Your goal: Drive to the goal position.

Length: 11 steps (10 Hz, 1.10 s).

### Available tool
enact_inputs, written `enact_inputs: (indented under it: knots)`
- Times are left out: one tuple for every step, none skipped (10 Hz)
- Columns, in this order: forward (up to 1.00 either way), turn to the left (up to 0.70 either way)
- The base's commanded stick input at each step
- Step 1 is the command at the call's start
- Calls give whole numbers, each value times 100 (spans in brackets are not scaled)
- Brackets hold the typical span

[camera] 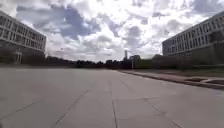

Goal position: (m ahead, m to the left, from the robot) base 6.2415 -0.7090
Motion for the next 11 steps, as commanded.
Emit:
enact_inputs:
  knots:
    - [100, 0]
    - [100, 0]
    - [100, 0]
    - [100, 0]
    - [100, 0]
    - [100, 0]
    - [100, 0]
    - [100, 0]
    - [100, 0]
    - [100, 0]
    - [100, 0]
